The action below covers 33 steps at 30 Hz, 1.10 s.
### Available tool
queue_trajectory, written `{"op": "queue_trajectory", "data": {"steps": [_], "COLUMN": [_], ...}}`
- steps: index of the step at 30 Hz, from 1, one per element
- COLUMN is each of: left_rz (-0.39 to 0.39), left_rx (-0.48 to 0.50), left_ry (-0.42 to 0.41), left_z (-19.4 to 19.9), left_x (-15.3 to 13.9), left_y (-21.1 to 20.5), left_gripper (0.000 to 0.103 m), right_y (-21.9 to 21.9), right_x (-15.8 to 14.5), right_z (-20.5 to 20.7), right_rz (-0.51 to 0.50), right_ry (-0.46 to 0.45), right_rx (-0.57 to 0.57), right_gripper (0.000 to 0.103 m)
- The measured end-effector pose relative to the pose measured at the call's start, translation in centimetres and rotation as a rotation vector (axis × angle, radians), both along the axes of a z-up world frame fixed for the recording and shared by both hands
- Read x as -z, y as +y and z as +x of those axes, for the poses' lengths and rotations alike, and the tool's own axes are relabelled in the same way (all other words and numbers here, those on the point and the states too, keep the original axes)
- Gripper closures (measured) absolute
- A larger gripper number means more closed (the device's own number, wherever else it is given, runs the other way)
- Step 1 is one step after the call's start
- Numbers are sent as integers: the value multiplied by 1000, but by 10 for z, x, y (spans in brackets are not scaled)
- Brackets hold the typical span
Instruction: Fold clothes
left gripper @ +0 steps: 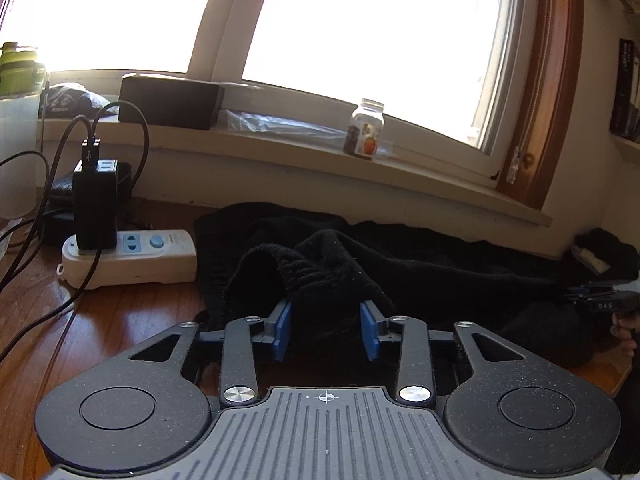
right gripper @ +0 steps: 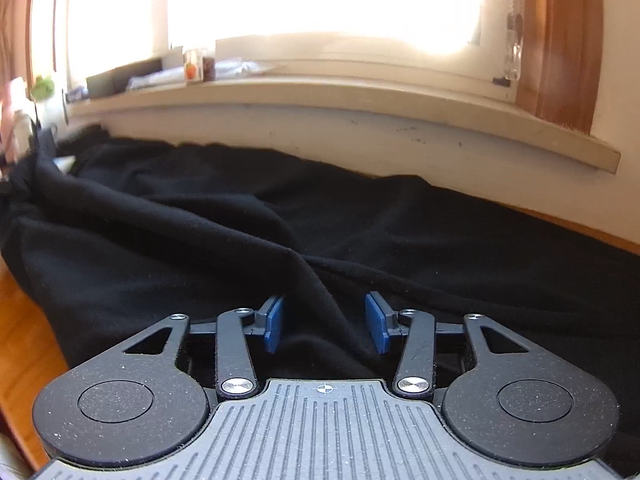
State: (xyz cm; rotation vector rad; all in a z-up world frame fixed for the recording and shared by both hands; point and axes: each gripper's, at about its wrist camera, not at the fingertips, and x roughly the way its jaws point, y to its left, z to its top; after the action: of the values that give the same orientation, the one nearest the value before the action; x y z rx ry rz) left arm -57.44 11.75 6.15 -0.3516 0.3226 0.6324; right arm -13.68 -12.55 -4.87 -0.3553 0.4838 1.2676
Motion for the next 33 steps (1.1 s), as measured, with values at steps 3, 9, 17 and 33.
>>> {"op": "queue_trajectory", "data": {"steps": [3, 9, 17, 33], "left_rz": [13, 78, 50, 8], "left_rx": [-6, -29, -54, -69], "left_ry": [-91, -265, -168, -84], "left_z": [-9, -39, -31, -22], "left_x": [-18, -71, -53, -16], "left_y": [-6, -26, -14, 7], "left_gripper": [94, 97, 97, 97], "right_y": [-15, -56, -105, -101], "right_x": [-11, -27, -11, -10], "right_z": [-3, -11, -9, 53], "right_rz": [1, -41, -118, -47], "right_ry": [-43, -178, -176, -35], "right_rx": [-1, 33, 31, 72], "right_gripper": [58, 59, 60, 62]}}
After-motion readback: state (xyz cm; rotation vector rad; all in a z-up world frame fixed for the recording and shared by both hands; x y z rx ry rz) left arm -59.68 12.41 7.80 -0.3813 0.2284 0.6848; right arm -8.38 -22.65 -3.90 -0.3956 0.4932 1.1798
